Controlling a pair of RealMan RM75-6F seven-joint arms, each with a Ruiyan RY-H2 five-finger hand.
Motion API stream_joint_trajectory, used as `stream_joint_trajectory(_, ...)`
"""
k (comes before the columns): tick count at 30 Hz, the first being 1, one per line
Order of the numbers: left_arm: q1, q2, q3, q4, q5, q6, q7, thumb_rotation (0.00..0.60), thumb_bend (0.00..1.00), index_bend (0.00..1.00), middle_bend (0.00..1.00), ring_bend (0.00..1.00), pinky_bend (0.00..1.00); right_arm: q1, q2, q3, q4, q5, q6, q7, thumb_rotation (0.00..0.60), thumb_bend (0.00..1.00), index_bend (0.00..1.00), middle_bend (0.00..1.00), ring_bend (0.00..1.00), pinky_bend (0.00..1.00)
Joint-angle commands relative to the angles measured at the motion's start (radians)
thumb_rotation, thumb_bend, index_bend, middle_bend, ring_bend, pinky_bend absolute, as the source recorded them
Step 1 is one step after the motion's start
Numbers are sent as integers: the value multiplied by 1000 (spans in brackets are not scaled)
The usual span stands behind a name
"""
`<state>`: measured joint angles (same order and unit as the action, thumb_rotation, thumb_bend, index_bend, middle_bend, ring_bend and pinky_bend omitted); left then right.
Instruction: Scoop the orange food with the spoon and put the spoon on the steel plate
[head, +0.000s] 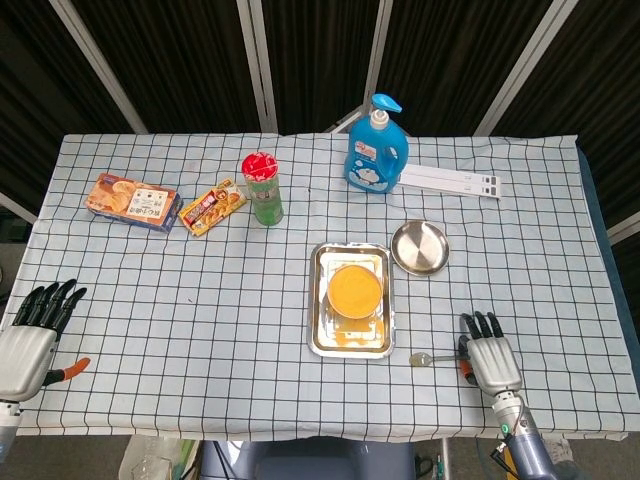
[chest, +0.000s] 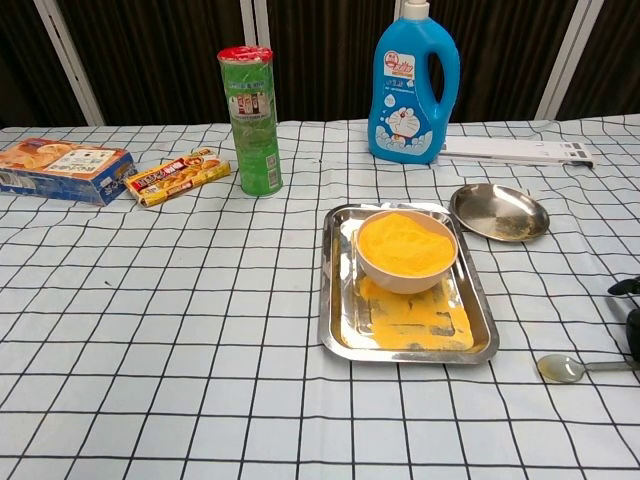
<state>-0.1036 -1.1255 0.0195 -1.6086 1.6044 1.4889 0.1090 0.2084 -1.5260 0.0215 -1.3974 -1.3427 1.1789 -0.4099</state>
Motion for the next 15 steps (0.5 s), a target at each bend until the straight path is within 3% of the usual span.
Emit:
stream_joint_trajectory(1, 0, 0, 0, 0, 0, -1, 0, 600, 0, 0, 0, 0, 0, 0, 0, -2, -1, -2, 1, 0, 600, 469, 558, 136, 0, 0)
stream_joint_trajectory(15, -2, -2, -1, 0, -2, -5, 4, 600, 0, 0, 0, 0, 0, 4, 27, 0, -43, -2, 14, -6, 600, 522, 576, 143, 0, 0)
